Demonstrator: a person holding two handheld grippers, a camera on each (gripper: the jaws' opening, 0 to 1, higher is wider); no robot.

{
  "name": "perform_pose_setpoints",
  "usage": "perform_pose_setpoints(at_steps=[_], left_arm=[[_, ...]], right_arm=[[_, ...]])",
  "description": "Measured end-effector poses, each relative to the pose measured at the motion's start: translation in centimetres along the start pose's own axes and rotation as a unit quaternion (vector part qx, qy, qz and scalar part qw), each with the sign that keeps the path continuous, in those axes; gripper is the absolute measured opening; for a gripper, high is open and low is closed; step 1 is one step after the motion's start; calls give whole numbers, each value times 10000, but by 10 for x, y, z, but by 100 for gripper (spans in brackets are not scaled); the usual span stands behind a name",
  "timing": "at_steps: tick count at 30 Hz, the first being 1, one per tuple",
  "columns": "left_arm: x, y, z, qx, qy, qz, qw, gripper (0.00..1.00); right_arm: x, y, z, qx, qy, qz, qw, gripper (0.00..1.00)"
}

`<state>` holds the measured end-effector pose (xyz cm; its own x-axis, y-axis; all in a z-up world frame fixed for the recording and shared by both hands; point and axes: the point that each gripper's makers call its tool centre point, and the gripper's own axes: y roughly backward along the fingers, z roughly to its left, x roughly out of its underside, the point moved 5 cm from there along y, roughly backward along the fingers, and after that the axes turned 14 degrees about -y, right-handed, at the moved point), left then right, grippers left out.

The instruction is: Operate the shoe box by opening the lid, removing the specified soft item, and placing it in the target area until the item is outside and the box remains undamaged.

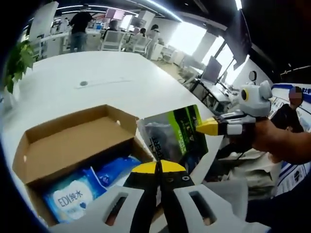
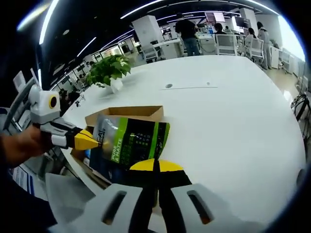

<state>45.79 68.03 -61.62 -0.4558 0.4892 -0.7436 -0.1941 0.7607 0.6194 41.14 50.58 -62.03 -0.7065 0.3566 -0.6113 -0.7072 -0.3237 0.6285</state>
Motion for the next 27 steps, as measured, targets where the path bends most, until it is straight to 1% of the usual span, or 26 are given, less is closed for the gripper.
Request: perform_pose_setpoints(at_steps=[9, 18, 27], left_arm=[[-8, -26, -14, 150, -86, 104, 9998, 0], [-14, -51, -25, 279, -178, 231, 9992, 0], [-14, -75, -28, 342, -210, 366, 9985, 0]], right_arm=[[-3, 11, -27, 126, -100, -56, 9999, 0], [-4, 16, -53, 235, -203, -70, 9995, 0], [-3, 14, -75, 285, -285, -47, 9992, 0]])
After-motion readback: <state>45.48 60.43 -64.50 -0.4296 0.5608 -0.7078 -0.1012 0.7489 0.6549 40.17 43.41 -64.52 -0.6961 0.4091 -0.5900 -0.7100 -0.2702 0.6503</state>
